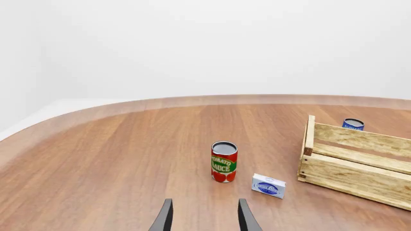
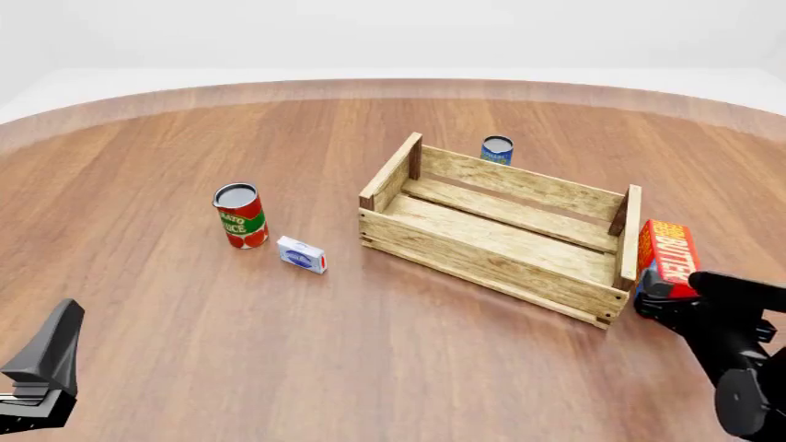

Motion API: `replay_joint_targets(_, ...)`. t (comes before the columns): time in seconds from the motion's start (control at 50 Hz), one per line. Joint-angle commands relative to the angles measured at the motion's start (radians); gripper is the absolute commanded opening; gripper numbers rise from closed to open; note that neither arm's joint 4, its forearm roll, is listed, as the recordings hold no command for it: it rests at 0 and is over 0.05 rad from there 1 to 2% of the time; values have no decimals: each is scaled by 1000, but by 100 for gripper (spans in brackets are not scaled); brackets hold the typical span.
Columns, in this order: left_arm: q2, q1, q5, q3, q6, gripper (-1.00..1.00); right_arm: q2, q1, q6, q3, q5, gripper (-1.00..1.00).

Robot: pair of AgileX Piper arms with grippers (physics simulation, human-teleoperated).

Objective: Pick up the butter and put it in the tray.

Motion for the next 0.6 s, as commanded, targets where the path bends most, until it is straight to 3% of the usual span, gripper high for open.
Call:
replay_joint_targets(0.02, 0, 0, 0, 0, 0, 100, 32, 5, 5, -14, 0, 100)
replay_joint_targets(0.56, 0, 0, 0, 0, 0, 100, 93, 6, 24, -39, 0, 100)
replay_joint_targets(0.58, 0, 0, 0, 0, 0, 100, 91, 6, 27, -38, 0, -100)
replay_joint_targets(0.6, 0, 0, 0, 0, 0, 100, 88, 4, 25, -36, 0, -100)
